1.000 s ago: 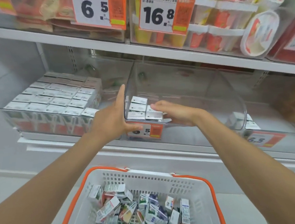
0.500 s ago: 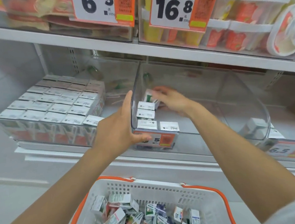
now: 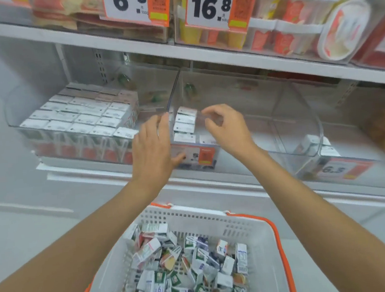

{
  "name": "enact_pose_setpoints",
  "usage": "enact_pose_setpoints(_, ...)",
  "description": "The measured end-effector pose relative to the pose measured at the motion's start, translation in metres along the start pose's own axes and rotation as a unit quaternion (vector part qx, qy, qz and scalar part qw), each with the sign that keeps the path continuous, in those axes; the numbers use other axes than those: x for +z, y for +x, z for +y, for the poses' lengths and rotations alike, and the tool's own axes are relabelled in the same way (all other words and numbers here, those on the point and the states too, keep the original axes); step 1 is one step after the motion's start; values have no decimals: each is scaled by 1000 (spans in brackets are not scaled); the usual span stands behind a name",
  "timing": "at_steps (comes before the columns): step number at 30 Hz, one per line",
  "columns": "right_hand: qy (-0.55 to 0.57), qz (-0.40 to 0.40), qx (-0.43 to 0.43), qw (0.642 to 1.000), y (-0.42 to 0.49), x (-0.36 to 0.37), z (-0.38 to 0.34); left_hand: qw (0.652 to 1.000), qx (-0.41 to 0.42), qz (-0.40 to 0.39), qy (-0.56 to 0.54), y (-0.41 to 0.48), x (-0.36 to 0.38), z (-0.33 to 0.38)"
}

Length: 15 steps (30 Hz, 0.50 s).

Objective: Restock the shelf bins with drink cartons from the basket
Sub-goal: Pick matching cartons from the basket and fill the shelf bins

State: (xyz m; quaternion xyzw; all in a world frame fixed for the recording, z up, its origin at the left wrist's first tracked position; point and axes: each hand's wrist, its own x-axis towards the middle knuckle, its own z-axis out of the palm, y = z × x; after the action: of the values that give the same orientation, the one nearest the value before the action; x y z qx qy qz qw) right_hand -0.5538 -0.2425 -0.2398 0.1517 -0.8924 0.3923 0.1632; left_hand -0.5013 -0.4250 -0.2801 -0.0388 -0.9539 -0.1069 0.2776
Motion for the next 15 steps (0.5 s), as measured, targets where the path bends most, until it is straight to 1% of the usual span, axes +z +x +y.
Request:
enact_pose_setpoints(1, -3, 35, -20, 999, -19, -2, -3, 1000, 2, 23, 0, -13, 0, 4)
enact_pose_setpoints(2, 0, 52, -30, 998, -39, -2, -3, 999, 5, 33, -9, -27, 1, 6)
enact_pose_setpoints(3, 1, 49, -27, 998, -59, 1, 1, 999, 10, 21, -25, -43, 4, 7)
enact_pose_setpoints(4, -3, 22, -11, 1000, -79, 8, 9, 999, 16, -18, -43, -60, 8, 7)
enact_pose_setpoints(6, -8, -91, 56, 994, -123, 26, 32, 985, 22, -150, -81, -99, 23, 3)
enact_pose_setpoints(7, -6, -161, 96, 982, -146, 37, 47, 971, 19, -219, -96, -121, 32, -1)
enact_pose_setpoints(8, -7, -226, 130, 965, -170, 49, 63, 955, 8, -276, -109, -142, 41, -7)
enact_pose_setpoints(10, -19, -333, 177, 926, -214, 77, 94, 920, -29, -367, -132, -181, 58, -24)
enact_pose_setpoints(12, -12, -422, 213, 881, -249, 108, 117, 887, -60, -433, -147, -209, 70, -40)
enact_pose_setpoints(13, -2, -457, 232, 858, -263, 125, 124, 872, -86, -454, -164, -219, 75, -48)
enact_pose_setpoints(15, 16, -517, 278, 809, -285, 157, 129, 836, -164, -471, -228, -234, 80, -61)
